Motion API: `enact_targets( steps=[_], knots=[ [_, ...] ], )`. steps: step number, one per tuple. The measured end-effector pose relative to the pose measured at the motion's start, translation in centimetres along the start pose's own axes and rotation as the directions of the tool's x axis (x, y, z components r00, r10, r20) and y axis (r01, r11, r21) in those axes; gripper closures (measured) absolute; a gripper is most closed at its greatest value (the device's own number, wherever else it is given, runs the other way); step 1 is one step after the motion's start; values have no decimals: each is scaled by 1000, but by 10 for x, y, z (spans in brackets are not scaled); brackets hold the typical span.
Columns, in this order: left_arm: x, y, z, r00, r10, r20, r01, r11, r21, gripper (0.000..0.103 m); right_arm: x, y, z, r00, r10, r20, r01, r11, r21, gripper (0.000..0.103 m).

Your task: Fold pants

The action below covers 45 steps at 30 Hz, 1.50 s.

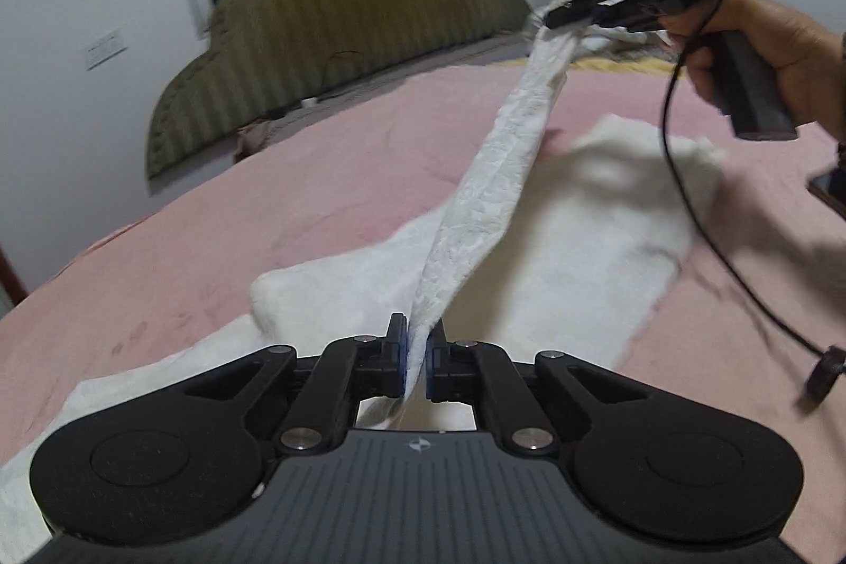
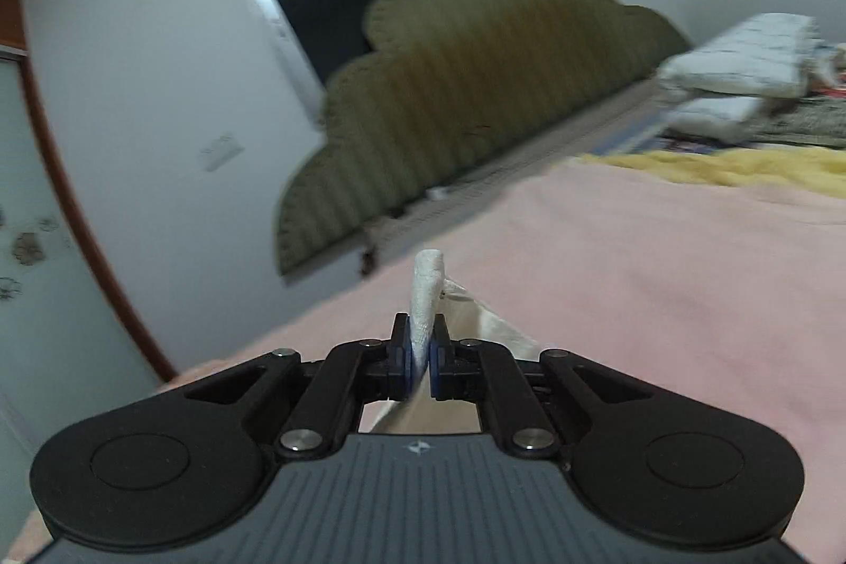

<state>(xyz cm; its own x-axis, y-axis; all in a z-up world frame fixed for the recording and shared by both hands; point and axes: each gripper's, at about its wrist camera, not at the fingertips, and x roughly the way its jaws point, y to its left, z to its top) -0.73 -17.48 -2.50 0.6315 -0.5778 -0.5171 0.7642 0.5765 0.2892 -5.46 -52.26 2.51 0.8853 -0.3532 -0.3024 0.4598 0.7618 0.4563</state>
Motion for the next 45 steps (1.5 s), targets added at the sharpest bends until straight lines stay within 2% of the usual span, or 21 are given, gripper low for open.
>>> enact_targets(
  steps=[3,6,9,11,14,16,17,19,20,22,23,25,27,30,31,33,37,39,42,44,45],
  knots=[
    [6,-20,-9,1000,-11,-19,13,995,94,95,-22,-39,-24,987,-126,-101,133,989,66,97],
    [7,-27,-15,1000,5,-15,-2,989,146,95,-33,-61,-46,968,-185,-168,207,971,121,97],
    [0,-21,-13,1000,-14,-4,14,992,124,95,-47,-64,-52,967,-197,-162,218,967,128,96],
    [2,-19,-13,1000,-21,-8,22,992,124,94,-53,-59,-52,965,-213,-154,225,972,66,96],
    [13,-23,-21,998,-17,-59,25,989,146,92,-38,-58,-54,943,-252,-218,252,967,-28,96],
    [11,-27,-23,999,-4,-41,11,985,171,80,-31,-63,-57,928,-266,-260,264,963,-43,94],
    [5,-27,-23,999,-21,-32,26,984,177,79,-31,-64,-56,929,-263,-261,263,964,-39,92],
    [-4,-22,-21,997,-73,-19,75,985,157,66,-37,-65,-52,932,-280,-231,283,959,-21,86],
    [-9,-18,-20,995,-99,-11,100,985,140,64,-42,-64,-48,930,-310,-195,312,950,-22,81],
    [-16,-9,-16,990,-142,-2,142,985,100,59,-52,-56,-41,909,-411,-69,408,911,-55,81],
    [-19,-5,-14,987,-163,3,163,984,71,59,-52,-51,-37,909,-416,-21,413,907,-83,81],
    [-20,6,-10,982,-187,0,187,982,4,58,-43,-37,-33,945,-325,-29,317,937,-147,81],
    [-20,17,-6,981,-195,-2,194,978,-75,58,-20,-19,-34,975,-182,-129,156,970,-188,81],
    [-19,32,-4,988,-151,-18,146,977,-152,58,25,-1,-47,953,-61,-297,1,980,-198,80],
    [-19,36,-4,990,-142,-23,137,978,-159,58,40,0,-53,942,-62,-330,-10,977,-213,80],
    [-23,42,-6,991,-133,-28,126,978,-165,58,67,-5,-60,920,-165,-355,65,958,-279,81],
    [-21,50,-11,996,-68,-65,56,982,-181,58,66,-27,-47,910,-344,-231,282,922,-264,80],
    [-8,52,-13,992,-45,-121,21,981,-194,58,54,-19,-47,901,-389,-191,320,894,-314,80],
    [13,53,-19,973,-42,-227,-10,975,-220,58,36,-1,-59,937,-198,-287,107,947,-302,78],
    [16,51,-22,971,-34,-235,-20,974,-224,57,35,12,-73,923,-108,-369,-9,953,-302,73],
    [12,51,-21,972,-30,-233,-20,977,-211,57,38,15,-80,912,-127,-391,-15,941,-339,70]
  ],
)
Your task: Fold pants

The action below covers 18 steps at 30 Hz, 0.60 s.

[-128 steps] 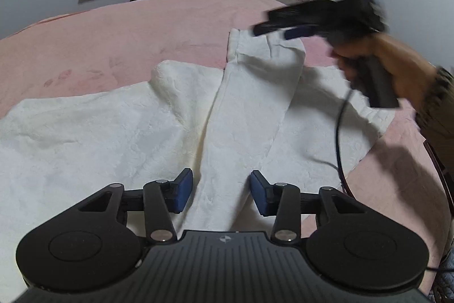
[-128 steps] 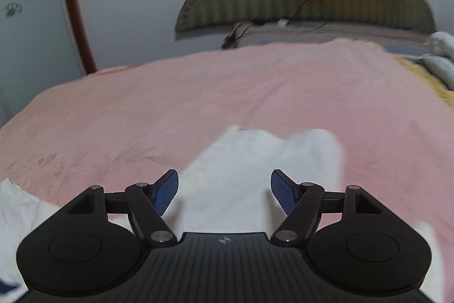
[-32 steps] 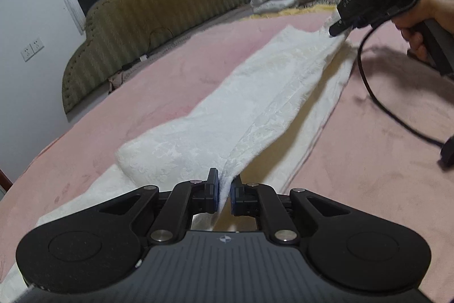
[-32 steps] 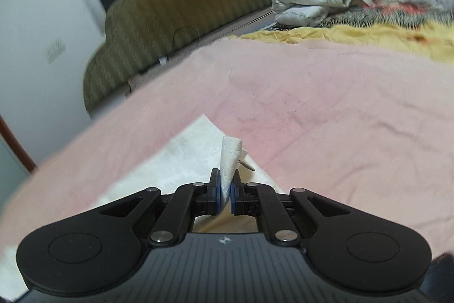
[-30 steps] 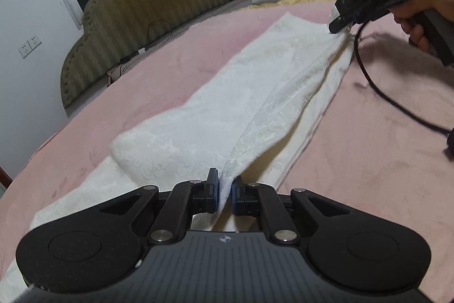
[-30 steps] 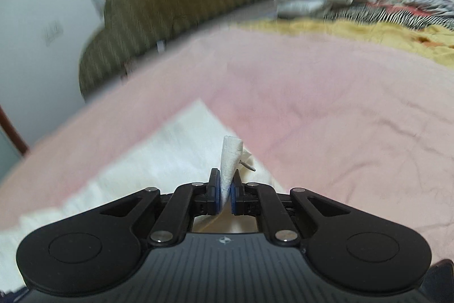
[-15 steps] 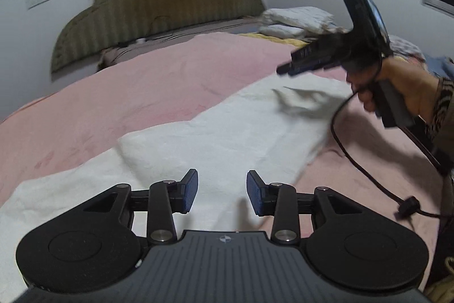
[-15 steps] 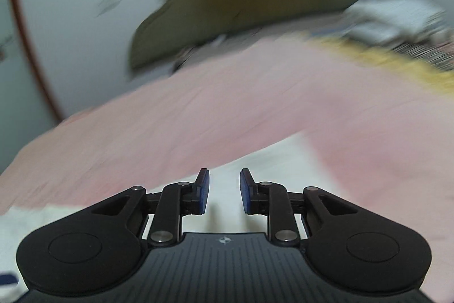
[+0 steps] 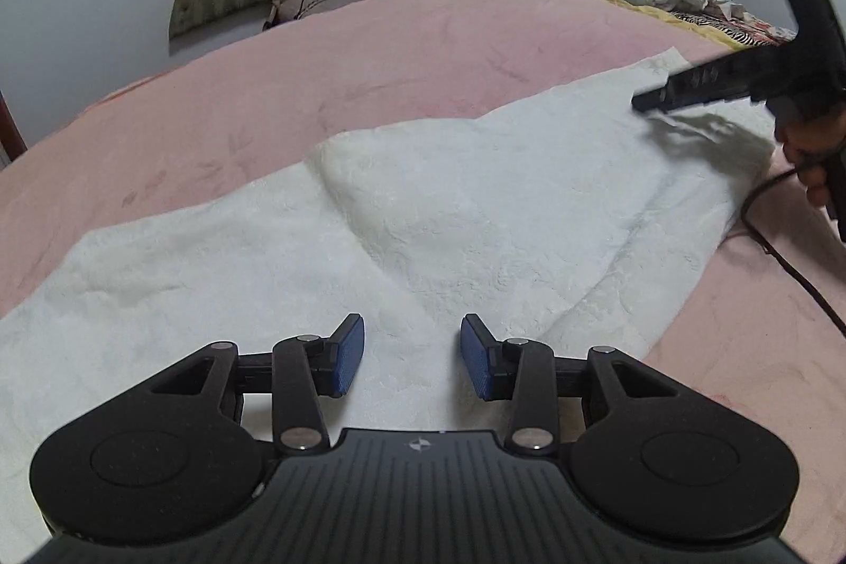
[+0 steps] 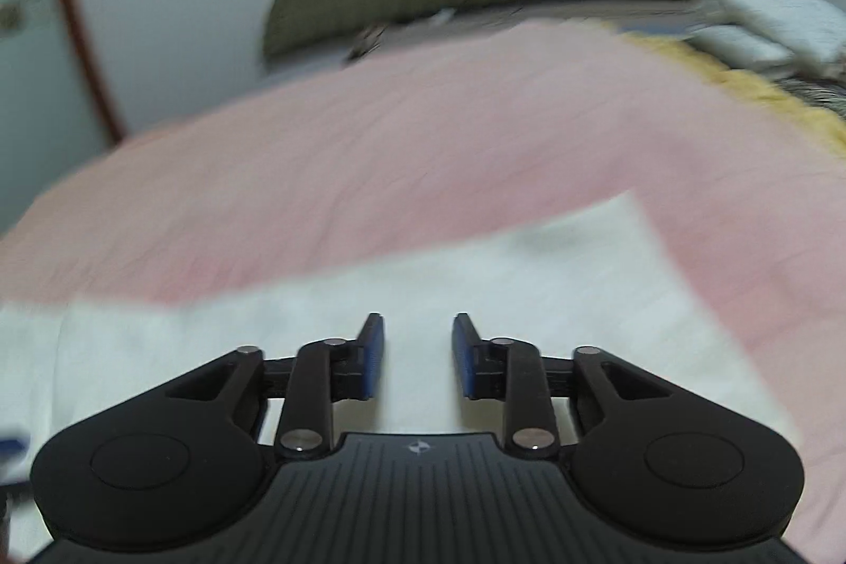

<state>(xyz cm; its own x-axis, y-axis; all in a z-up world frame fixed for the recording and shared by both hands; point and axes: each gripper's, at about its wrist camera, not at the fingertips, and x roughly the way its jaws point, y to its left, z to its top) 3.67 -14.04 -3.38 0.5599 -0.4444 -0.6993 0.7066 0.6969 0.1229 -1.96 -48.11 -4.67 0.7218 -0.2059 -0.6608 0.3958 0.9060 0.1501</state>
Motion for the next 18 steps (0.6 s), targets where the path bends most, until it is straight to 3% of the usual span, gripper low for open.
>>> enact_targets(
  steps=[2,4,5,6,8,10,11,12,14,16,18],
  knots=[
    [-7,1,-1,1000,3,8,-3,1000,7,57,7,3,-6,996,-85,30,87,994,-65,66],
    [-16,7,-2,999,16,27,-16,1000,-11,56,7,2,-2,972,-231,51,232,972,-33,59],
    [-20,14,-3,999,27,39,-26,999,-27,55,2,4,1,964,-257,61,258,966,-12,57],
    [-22,18,-3,998,41,44,-39,998,-48,54,-6,7,0,971,-227,79,227,974,1,57],
    [-21,31,-2,997,67,38,-63,994,-93,50,-21,16,-4,994,-64,87,65,998,-8,54],
    [-14,39,-4,997,79,-6,-79,990,-114,49,-27,29,-13,998,60,31,-58,995,-80,46],
    [-8,41,-5,995,92,-40,-96,989,-111,49,-26,37,-19,998,68,-18,-70,987,-147,42],
    [-8,42,-7,994,102,-39,-105,988,-109,48,-24,43,-27,998,24,-61,-37,973,-227,39],
    [-15,42,-9,994,110,-22,-112,988,-105,49,-30,44,-38,997,-76,-23,65,949,-307,22],
    [-22,41,-8,993,122,-4,-122,987,-105,48,-41,37,-36,989,-144,-12,137,959,-248,22],
    [-25,41,-7,990,140,13,-138,984,-112,48,-54,32,-33,992,-125,27,128,972,-195,22]
  ],
)
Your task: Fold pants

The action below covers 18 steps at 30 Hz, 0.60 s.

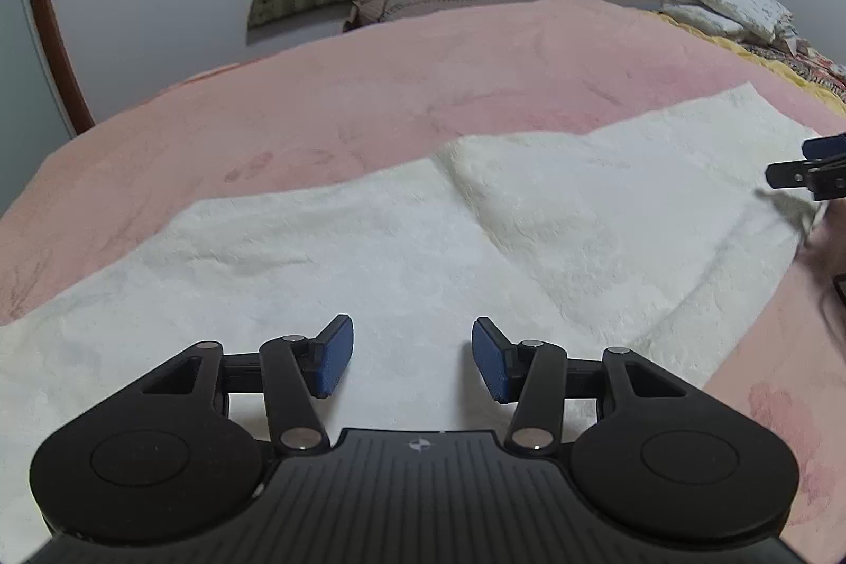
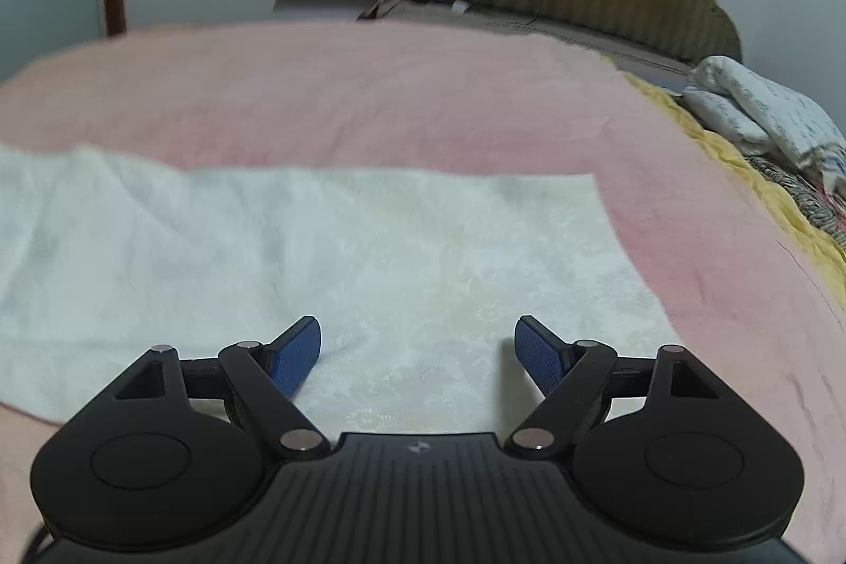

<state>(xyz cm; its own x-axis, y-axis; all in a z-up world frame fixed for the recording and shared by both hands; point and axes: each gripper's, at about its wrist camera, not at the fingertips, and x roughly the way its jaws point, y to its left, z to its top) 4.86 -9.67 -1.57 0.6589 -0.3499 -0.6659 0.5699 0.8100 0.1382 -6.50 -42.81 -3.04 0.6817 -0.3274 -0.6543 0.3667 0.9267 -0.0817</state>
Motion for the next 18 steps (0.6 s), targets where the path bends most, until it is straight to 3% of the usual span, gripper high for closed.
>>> enact_targets(
  steps=[3,5,8,12,14,16,18],
  knots=[
    [8,-2,1,1000,2,-21,-2,1000,-6,40,-3,7,-4,993,116,-34,-116,993,-15,22],
    [10,-3,-2,999,10,-34,-10,1000,0,40,8,17,-13,992,91,-85,-99,990,-98,17],
    [-6,2,-3,999,49,17,-49,999,23,40,2,20,-10,998,53,-35,-54,998,-18,15],
    [-31,31,-8,984,166,71,-166,986,-4,36,-8,30,6,985,164,55,-165,986,28,15],
    [-38,54,-15,976,212,42,-209,976,-62,36,-9,40,12,974,218,61,-220,975,26,15],
    [-49,82,-26,966,260,2,-258,957,-133,36,-10,51,14,949,310,59,-312,949,37,15],
    [-64,110,-40,938,346,-38,-346,914,-213,37,-15,67,11,916,397,59,-399,917,30,15]
  ],
)
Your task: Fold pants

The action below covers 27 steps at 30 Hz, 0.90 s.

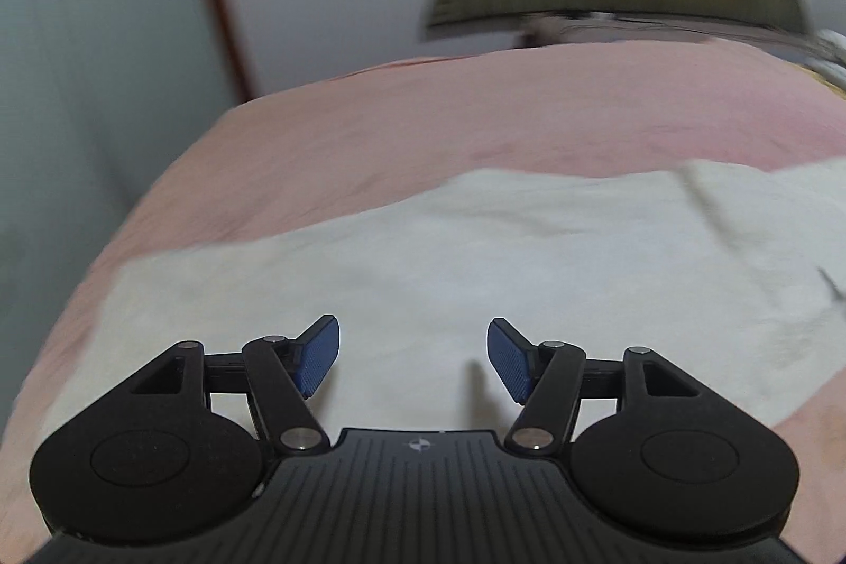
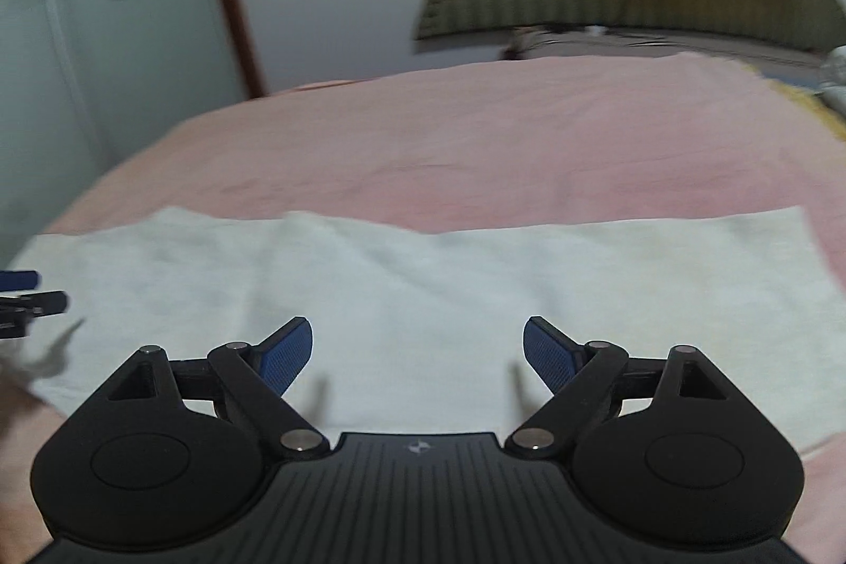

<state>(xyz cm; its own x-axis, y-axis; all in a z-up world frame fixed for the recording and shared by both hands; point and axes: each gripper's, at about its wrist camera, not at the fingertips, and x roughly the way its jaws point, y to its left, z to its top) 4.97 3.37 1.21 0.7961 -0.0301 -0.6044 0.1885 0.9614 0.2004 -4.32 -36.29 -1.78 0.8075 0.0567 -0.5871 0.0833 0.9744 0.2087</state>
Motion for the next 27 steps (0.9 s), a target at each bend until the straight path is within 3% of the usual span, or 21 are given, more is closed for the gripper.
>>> enact_targets(
  steps=[3,5,7,9,12,17,19,23,24,27],
  knots=[
    [-14,57,-16,986,164,-17,-165,975,-149,37,5,34,-4,996,92,-4,-92,994,-64,15],
    [-25,99,-26,965,255,-61,-261,917,-300,37,12,57,-4,989,150,-14,-151,984,-97,15],
    [-33,136,-37,956,272,-106,-291,854,-431,37,19,75,-3,976,216,-30,-218,969,-114,15],
    [-37,168,-50,957,247,-153,-290,787,-544,40,26,91,-1,963,265,-43,-269,955,-129,15],
    [-37,193,-61,983,109,-150,-182,720,-669,46,35,108,0,949,309,-61,-314,939,-140,15],
    [-23,199,-66,991,-31,-133,-84,631,-772,88,38,123,-6,937,339,-85,-348,926,-147,15],
    [-22,199,-68,993,-21,-118,-80,610,-788,96,39,125,-8,936,338,-94,-349,926,-145,15],
    [-25,201,-73,996,-10,-91,-69,574,-816,96,41,122,-10,938,330,-107,-342,931,-130,15],
    [-21,203,-76,995,-18,-100,-71,574,-816,96,40,120,-11,937,332,-105,-343,931,-122,15],
    [-8,200,-79,989,-18,-145,-104,610,-786,95,39,115,-10,942,325,-89,-333,937,-106,15]
  ],
)
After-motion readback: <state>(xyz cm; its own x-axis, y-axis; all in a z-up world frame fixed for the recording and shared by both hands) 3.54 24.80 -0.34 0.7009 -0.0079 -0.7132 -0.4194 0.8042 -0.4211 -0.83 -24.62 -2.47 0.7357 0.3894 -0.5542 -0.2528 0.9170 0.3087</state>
